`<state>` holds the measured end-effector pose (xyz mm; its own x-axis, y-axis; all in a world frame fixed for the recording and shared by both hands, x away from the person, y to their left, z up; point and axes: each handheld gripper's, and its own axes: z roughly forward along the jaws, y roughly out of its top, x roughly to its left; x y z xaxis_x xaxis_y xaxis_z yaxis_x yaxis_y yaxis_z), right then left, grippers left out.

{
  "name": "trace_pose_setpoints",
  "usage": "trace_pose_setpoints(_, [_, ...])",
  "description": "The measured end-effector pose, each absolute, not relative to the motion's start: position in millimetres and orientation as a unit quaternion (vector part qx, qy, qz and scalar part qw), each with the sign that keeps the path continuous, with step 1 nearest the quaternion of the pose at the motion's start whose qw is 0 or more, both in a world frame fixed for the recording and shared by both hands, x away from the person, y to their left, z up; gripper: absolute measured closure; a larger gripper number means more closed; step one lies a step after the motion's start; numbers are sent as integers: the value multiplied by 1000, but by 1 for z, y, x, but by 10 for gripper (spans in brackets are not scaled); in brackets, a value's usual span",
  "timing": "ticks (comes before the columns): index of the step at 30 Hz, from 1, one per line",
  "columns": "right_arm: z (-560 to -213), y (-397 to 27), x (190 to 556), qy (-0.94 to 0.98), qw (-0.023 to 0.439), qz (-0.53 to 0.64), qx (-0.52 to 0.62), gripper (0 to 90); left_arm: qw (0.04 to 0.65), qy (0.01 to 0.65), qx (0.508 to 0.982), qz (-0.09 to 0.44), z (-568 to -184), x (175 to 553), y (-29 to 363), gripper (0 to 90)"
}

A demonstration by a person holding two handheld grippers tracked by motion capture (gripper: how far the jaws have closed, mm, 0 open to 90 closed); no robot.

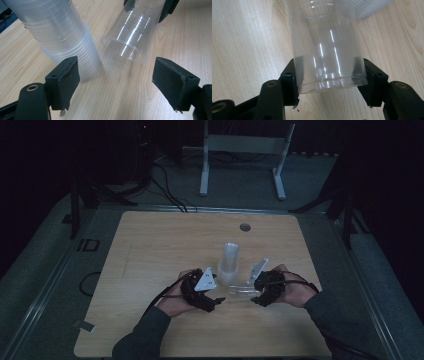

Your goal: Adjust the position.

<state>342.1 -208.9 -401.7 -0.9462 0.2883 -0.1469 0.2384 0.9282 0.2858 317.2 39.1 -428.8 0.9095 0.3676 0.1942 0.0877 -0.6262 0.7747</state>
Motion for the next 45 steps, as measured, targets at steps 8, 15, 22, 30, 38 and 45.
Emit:
trace_pose_setpoints(8, [-403, -216, 344, 975, 95, 133, 147, 418, 413, 130, 884, 174, -429, 318, 39, 216])
trace_pose_setpoints(15, [-405, -222, 347, 974, 99, 125, 159, 419, 415, 130, 884, 174, -428, 317, 39, 228])
trace_pose_setpoints(22, [-406, -229, 351, 971, 101, 123, 179, 419, 417, 132, 882, 173, -429, 317, 38, 229])
trace_pose_setpoints(30, [-407, -237, 356, 961, 107, 126, 224, 420, 420, 139, 882, 163, -430, 318, 37, 236])
trace_pose_setpoints(38, [-410, -244, 362, 949, 112, 129, 266, 420, 421, 141, 881, 162, -432, 319, 36, 236])
trace_pose_setpoints(45, [-412, -251, 367, 935, 118, 141, 303, 421, 422, 142, 880, 163, -432, 318, 36, 238])
